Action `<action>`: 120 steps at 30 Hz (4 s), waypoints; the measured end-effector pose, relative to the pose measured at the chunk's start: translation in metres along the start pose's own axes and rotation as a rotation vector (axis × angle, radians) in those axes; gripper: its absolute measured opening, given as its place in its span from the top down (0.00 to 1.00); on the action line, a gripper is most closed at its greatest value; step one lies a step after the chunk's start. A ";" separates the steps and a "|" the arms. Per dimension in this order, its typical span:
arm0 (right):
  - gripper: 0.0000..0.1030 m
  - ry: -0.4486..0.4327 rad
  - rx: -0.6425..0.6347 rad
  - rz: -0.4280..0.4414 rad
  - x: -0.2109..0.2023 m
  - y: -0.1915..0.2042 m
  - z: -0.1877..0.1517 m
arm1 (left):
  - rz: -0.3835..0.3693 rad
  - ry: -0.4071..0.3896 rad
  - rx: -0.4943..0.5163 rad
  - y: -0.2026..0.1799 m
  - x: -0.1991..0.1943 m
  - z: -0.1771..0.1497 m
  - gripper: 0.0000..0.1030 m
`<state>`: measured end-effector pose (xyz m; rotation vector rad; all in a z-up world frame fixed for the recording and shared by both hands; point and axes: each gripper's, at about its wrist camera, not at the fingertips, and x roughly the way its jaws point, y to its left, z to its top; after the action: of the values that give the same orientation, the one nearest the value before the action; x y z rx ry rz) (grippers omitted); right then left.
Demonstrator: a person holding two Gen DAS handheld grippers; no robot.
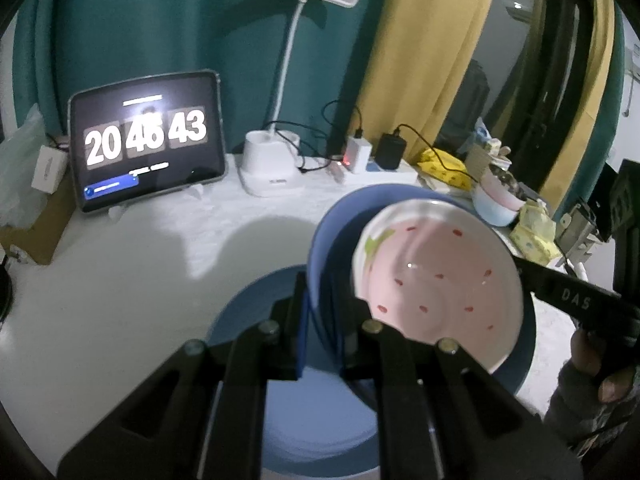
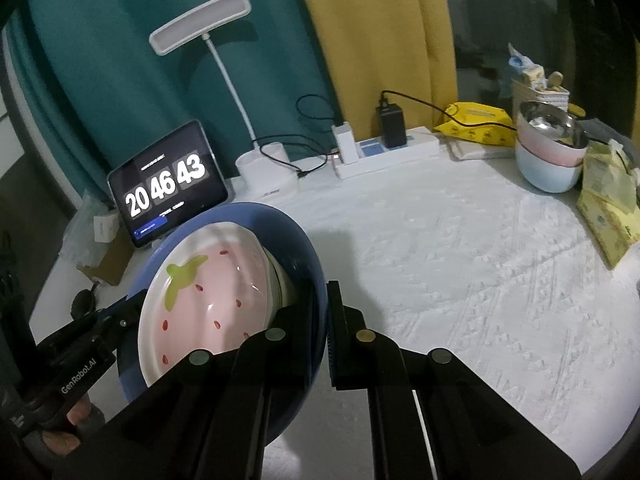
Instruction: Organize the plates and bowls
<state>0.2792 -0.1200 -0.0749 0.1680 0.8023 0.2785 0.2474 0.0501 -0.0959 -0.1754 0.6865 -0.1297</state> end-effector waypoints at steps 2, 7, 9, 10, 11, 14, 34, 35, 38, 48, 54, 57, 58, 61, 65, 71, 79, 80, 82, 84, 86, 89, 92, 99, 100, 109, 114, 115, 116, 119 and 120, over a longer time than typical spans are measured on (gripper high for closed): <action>0.93 0.008 -0.006 0.005 0.004 0.004 0.000 | 0.007 0.003 -0.007 0.005 0.000 -0.001 0.90; 0.93 0.031 -0.018 0.015 0.017 0.013 -0.003 | 0.024 0.014 -0.020 0.016 0.002 -0.004 0.90; 0.93 0.040 -0.020 0.017 0.021 0.015 -0.004 | 0.032 0.019 -0.025 0.020 0.004 -0.006 0.91; 0.93 0.045 -0.022 0.018 0.024 0.018 -0.004 | 0.035 0.020 -0.027 0.022 0.004 -0.006 0.91; 0.93 0.050 -0.023 0.020 0.027 0.019 -0.005 | 0.039 0.023 -0.030 0.023 0.005 -0.007 0.91; 0.93 0.067 -0.020 0.026 0.034 0.021 -0.007 | 0.049 0.035 -0.036 0.029 0.009 -0.009 0.91; 0.92 0.089 -0.033 0.054 0.053 0.023 -0.002 | 0.097 0.052 -0.031 0.036 0.019 -0.012 0.88; 0.92 0.088 -0.035 0.053 0.054 0.024 -0.002 | 0.099 0.051 -0.030 0.037 0.019 -0.012 0.88; 0.92 0.084 -0.040 0.050 0.055 0.025 -0.002 | 0.122 0.049 0.004 0.034 0.019 -0.011 0.86; 0.89 0.073 -0.066 0.026 0.056 0.028 -0.002 | 0.176 0.040 0.046 0.028 0.015 -0.014 0.83; 0.72 0.072 -0.088 -0.016 0.054 0.025 -0.003 | 0.173 0.019 0.038 0.028 0.005 -0.014 0.80; 0.67 0.066 -0.109 -0.044 0.050 0.027 -0.004 | 0.180 0.015 0.040 0.027 0.002 -0.015 0.79; 0.65 0.063 -0.112 -0.050 0.049 0.027 -0.005 | 0.182 0.013 0.041 0.027 0.001 -0.016 0.78; 0.62 0.053 -0.117 -0.062 0.045 0.027 -0.007 | 0.198 0.004 0.040 0.026 -0.002 -0.019 0.63; 0.53 0.045 -0.101 -0.063 0.036 0.023 -0.008 | 0.186 -0.013 0.022 0.028 -0.011 -0.021 0.47; 0.48 0.014 -0.112 -0.071 0.021 0.025 -0.009 | 0.175 -0.020 0.040 0.019 -0.020 -0.026 0.47; 0.48 0.004 -0.111 -0.081 0.006 0.024 -0.019 | 0.160 -0.041 0.052 0.010 -0.036 -0.032 0.47; 0.48 0.002 -0.111 -0.081 0.004 0.024 -0.020 | 0.157 -0.045 0.055 0.008 -0.038 -0.033 0.47; 0.47 -0.001 -0.113 -0.083 -0.001 0.023 -0.022 | 0.153 -0.052 0.056 0.005 -0.042 -0.036 0.47; 0.47 -0.006 -0.115 -0.086 -0.005 0.023 -0.025 | 0.150 -0.059 0.055 0.003 -0.047 -0.038 0.47; 0.47 -0.009 -0.116 -0.087 -0.009 0.022 -0.028 | 0.152 -0.062 0.057 0.001 -0.050 -0.041 0.46; 0.47 -0.010 -0.117 -0.088 -0.014 0.022 -0.032 | 0.147 -0.070 0.059 -0.003 -0.056 -0.046 0.46; 0.47 -0.016 -0.117 -0.089 -0.020 0.021 -0.035 | 0.140 -0.081 0.062 -0.007 -0.062 -0.048 0.34; 0.47 -0.035 -0.126 -0.094 -0.038 0.019 -0.047 | 0.130 -0.105 0.068 -0.019 -0.074 -0.057 0.10; 0.47 -0.036 -0.126 -0.094 -0.040 0.018 -0.047 | 0.130 -0.106 0.067 -0.021 -0.075 -0.057 0.10; 0.47 -0.085 -0.147 -0.125 -0.066 0.014 -0.055 | 0.146 -0.132 0.074 -0.033 -0.091 -0.064 0.09; 0.47 -0.118 -0.159 -0.139 -0.083 0.012 -0.057 | 0.146 -0.157 0.057 -0.035 -0.102 -0.067 0.09; 0.47 -0.126 -0.161 -0.141 -0.088 0.012 -0.058 | 0.144 -0.161 0.055 -0.036 -0.105 -0.067 0.09; 0.47 -0.131 -0.162 -0.142 -0.091 0.012 -0.058 | 0.140 -0.167 0.053 -0.037 -0.108 -0.067 0.09; 0.47 -0.147 -0.164 -0.142 -0.100 0.012 -0.060 | 0.138 -0.187 0.056 -0.040 -0.115 -0.067 0.09; 0.47 -0.151 -0.165 -0.142 -0.102 0.013 -0.060 | 0.134 -0.187 0.059 -0.042 -0.118 -0.067 0.09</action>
<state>0.1656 -0.1370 -0.0431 -0.0233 0.6353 0.1946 0.1114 0.0215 -0.0653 -0.0835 0.5058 -0.0048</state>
